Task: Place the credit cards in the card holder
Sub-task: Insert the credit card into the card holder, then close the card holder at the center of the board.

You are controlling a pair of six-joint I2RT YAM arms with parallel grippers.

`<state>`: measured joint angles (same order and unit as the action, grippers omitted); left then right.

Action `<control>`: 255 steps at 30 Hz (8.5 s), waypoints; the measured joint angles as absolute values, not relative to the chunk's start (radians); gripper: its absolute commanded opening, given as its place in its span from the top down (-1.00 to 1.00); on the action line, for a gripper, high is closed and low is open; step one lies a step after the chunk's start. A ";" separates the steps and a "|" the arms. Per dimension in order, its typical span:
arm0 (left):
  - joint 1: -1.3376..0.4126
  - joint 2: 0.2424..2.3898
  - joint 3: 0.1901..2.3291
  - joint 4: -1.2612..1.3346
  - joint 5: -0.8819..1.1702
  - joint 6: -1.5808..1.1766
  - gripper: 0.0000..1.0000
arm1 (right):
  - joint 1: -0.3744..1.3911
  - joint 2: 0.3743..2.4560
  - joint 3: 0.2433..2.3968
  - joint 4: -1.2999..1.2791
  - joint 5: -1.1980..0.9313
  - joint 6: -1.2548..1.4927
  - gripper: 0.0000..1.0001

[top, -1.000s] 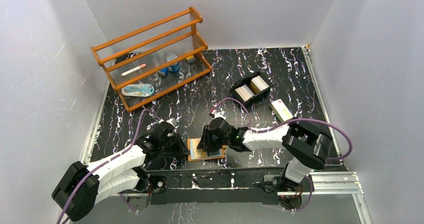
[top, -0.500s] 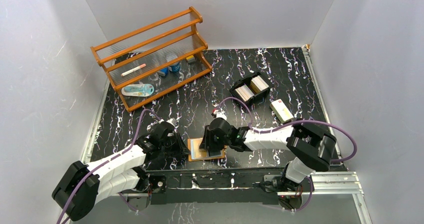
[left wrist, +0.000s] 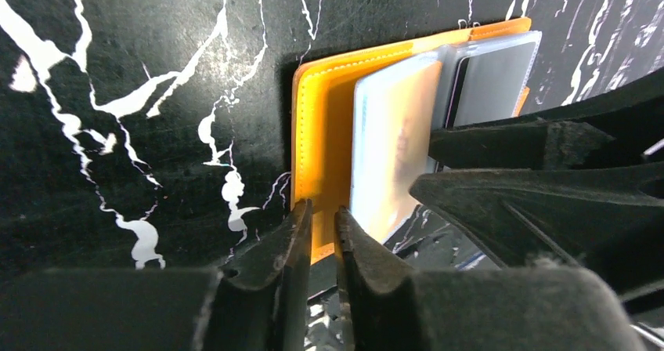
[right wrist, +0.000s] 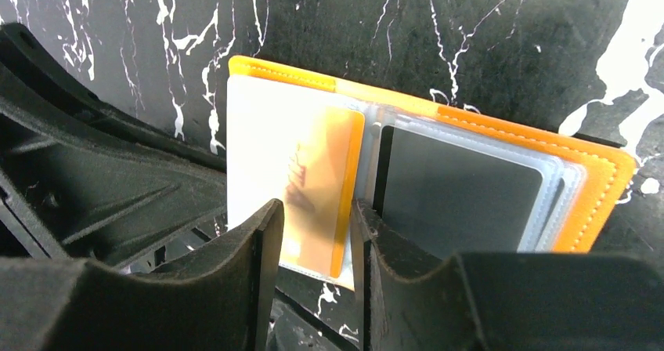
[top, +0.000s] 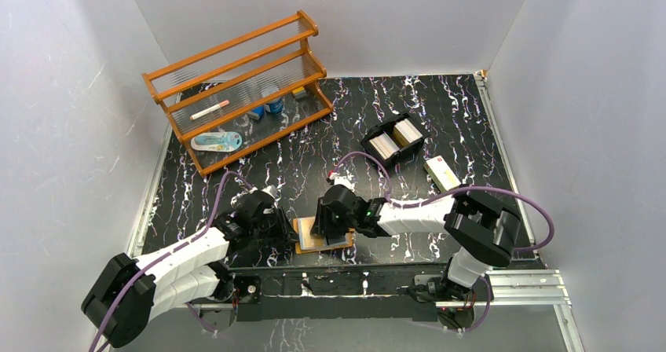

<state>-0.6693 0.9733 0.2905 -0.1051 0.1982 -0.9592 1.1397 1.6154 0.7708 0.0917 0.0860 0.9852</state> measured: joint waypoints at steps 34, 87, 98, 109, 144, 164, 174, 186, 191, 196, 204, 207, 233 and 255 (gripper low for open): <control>-0.669 1.018 0.315 0.135 0.308 -1.010 -0.18 | 0.889 1.436 0.738 -0.263 0.020 0.572 0.21; -0.432 1.192 0.561 -0.352 0.249 -0.768 -0.48 | 1.213 1.617 0.844 -0.051 0.069 0.142 1.00; -0.432 1.122 0.594 -0.431 0.121 -0.743 -0.68 | 1.196 1.562 0.742 0.071 0.076 0.160 1.00; -0.430 1.214 0.574 -0.336 0.146 -0.745 -0.64 | 1.140 1.504 0.672 0.152 0.010 0.203 1.00; -0.428 1.028 0.281 0.223 0.609 -1.142 0.29 | 1.099 1.486 0.541 0.431 -0.067 0.276 1.00; -0.443 1.191 0.357 0.034 0.452 -0.883 0.16 | 1.092 1.429 0.487 0.550 -0.183 0.149 0.89; -0.475 1.192 0.411 -0.041 0.405 -0.826 0.07 | 1.087 1.425 0.480 0.535 -0.233 0.066 0.91; -0.560 1.072 0.450 -0.080 0.403 -0.895 0.46 | 1.080 1.440 0.483 0.556 -0.273 -0.032 0.92; -0.567 1.174 0.452 -0.036 0.407 -0.898 0.46 | 1.064 1.446 0.490 0.556 -0.312 -0.064 0.90; -0.579 1.239 0.462 0.010 0.411 -0.894 0.47 | 1.041 1.446 0.490 0.548 -0.357 -0.104 0.76; -0.595 1.317 0.483 0.041 0.403 -0.886 0.48 | 1.023 1.443 0.490 0.477 -0.390 -0.191 0.62; -0.600 1.328 0.488 0.042 0.394 -0.880 0.48 | 1.016 1.424 0.490 0.435 -0.409 -0.230 0.41; -0.633 1.269 0.572 -0.149 0.255 -0.826 -0.18 | 1.007 1.126 0.542 0.231 -0.234 0.245 0.20; -0.703 1.292 0.657 -0.213 0.315 -0.806 0.32 | 1.006 1.085 0.472 0.015 0.064 1.398 0.20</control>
<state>-0.7029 1.2919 0.6571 -0.2131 0.3153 -0.8062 1.0061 1.0851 0.4717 0.0147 0.0635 1.3983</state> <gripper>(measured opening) 0.346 0.405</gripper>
